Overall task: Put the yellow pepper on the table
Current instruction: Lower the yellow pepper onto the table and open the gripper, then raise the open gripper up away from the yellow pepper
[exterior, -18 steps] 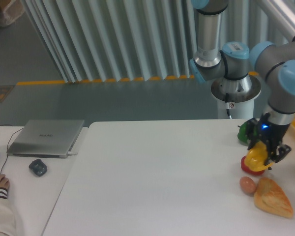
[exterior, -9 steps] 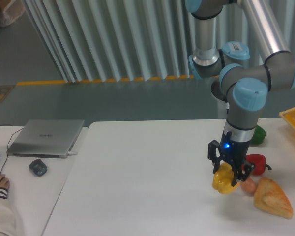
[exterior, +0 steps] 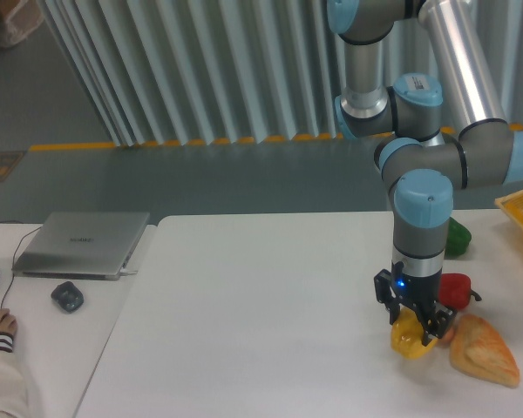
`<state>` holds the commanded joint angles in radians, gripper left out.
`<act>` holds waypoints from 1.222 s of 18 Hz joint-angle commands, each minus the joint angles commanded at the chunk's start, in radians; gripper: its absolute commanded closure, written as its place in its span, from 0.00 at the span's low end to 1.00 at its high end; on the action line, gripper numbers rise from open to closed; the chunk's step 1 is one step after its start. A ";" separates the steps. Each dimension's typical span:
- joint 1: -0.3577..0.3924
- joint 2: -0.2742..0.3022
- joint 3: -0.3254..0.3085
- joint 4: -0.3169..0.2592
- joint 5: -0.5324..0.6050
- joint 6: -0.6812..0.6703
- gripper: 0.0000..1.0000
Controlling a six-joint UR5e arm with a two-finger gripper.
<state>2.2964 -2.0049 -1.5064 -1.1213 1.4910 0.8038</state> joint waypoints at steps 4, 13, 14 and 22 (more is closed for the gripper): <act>0.000 0.006 -0.008 0.000 0.002 -0.005 0.00; -0.003 0.017 0.001 -0.002 0.020 0.003 0.00; -0.002 0.034 0.002 -0.005 0.055 0.026 0.00; 0.050 0.090 0.009 -0.057 0.239 0.517 0.00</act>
<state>2.3469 -1.9145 -1.4972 -1.1780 1.7303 1.3207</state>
